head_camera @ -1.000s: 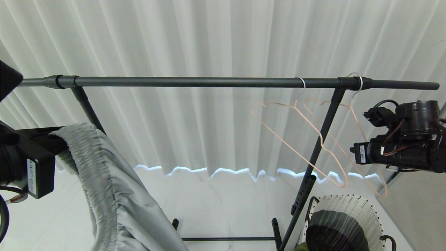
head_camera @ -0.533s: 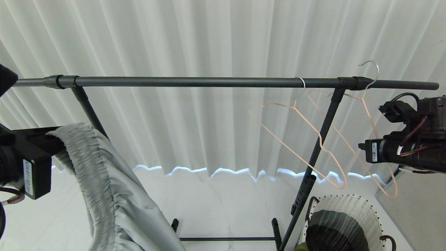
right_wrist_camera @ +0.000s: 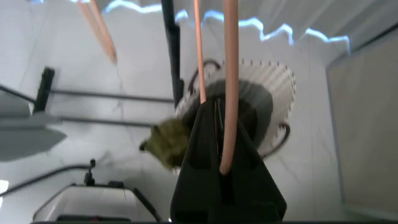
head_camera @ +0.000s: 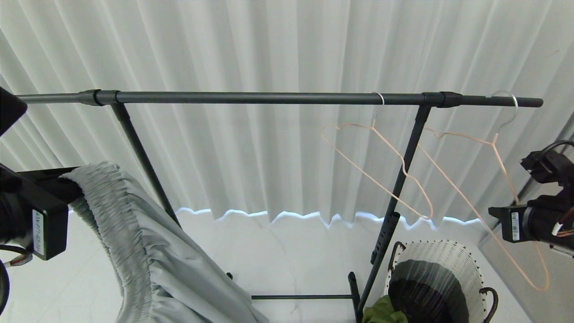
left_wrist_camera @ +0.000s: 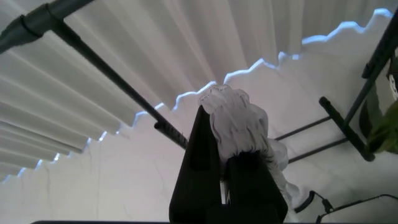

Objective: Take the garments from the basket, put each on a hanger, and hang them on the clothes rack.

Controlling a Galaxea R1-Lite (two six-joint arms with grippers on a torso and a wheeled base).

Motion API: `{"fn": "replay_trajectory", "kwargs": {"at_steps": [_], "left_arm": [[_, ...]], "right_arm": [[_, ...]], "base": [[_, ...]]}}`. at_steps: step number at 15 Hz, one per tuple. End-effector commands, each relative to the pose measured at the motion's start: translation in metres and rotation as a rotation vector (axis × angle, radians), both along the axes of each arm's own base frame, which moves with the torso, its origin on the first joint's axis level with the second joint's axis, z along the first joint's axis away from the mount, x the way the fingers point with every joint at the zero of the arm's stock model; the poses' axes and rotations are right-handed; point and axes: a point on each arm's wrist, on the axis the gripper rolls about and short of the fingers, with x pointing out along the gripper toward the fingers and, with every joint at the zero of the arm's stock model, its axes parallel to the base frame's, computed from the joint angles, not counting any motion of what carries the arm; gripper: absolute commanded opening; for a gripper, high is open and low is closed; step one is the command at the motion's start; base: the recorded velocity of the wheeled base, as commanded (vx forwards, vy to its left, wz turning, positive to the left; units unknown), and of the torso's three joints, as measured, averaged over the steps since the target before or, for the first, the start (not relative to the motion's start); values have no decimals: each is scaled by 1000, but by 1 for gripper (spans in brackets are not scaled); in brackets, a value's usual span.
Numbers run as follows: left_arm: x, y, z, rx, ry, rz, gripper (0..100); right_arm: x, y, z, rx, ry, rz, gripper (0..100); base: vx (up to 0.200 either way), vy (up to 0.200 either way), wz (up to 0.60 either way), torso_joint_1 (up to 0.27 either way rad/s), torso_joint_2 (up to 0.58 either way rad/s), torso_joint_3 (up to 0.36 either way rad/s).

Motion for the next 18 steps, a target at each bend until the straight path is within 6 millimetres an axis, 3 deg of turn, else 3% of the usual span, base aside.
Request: {"fn": "replay_trajectory", "kwargs": {"at_steps": [1,7,13,18], "left_arm": [[-1,0,-1,2,2,0,0],[-6,3,-9,23,11,-5,0],[-5,2,-12,29,25,-4,0],[-1,0,-16,39,43,-8,0]], "right_arm": [[-16,-3,2,-1,-20,1,0],[-34,-6,-5,-18,-11,7,0],[-46,-3,7,-1,-83,45,0],[-78,34,18,39,-153,347,0]], "base": [[-200,0,0,2,7,2],[-200,0,0,1,2,5],[0,0,0,0,0,0],[0,0,0,0,0,0]]}}
